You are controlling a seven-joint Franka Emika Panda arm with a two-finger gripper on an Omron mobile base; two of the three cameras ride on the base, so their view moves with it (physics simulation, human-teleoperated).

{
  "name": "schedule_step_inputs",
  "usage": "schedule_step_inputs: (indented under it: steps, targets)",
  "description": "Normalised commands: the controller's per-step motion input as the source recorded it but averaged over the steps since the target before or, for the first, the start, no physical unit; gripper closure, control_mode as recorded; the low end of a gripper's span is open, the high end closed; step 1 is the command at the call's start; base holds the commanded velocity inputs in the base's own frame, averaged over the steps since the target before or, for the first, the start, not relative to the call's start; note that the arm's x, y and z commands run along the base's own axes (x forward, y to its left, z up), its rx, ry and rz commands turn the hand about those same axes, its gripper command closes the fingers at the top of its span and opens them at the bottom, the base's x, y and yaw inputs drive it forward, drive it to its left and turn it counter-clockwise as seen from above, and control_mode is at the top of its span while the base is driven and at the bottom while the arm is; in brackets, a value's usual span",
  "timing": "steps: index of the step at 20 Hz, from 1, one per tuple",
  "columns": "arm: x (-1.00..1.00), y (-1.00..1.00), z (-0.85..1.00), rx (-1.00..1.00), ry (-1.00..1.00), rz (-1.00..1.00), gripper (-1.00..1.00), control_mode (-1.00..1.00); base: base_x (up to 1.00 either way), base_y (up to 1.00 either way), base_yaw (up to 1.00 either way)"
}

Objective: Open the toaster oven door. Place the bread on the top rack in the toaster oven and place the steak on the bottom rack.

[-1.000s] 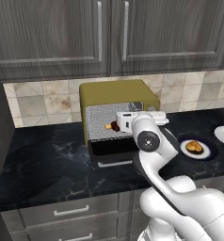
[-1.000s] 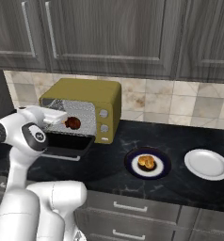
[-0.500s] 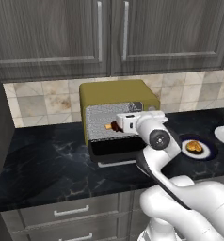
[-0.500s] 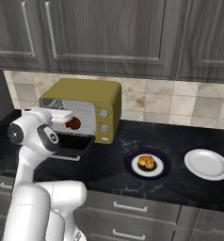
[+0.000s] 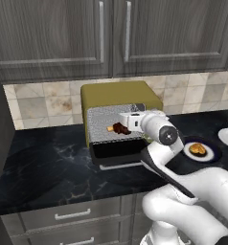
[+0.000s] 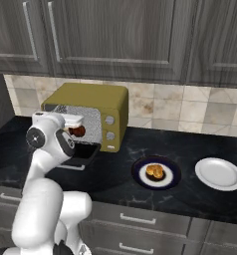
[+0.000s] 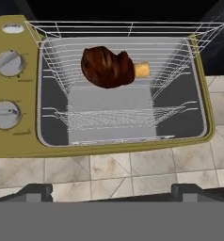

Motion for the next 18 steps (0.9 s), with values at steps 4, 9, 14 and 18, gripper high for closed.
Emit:
schedule_step_inputs:
  steps: [4, 9, 14, 18]
  targets:
    - [0.36, 0.00, -0.18, 0.01, 0.00, 0.08, -1.00, -1.00, 0.00, 0.00, 0.00]
    - [0.38, 0.06, -0.22, 0.00, 0.00, 0.07, -1.00, -1.00, 0.00, 0.00, 0.00]
    - [0.36, 0.14, -0.17, 0.00, 0.00, 0.06, -1.00, -1.00, 0.00, 0.00, 0.00]
    - [0.31, 0.20, -0.19, 0.00, 0.00, 0.03, -1.00, -1.00, 0.00, 0.00, 0.00]
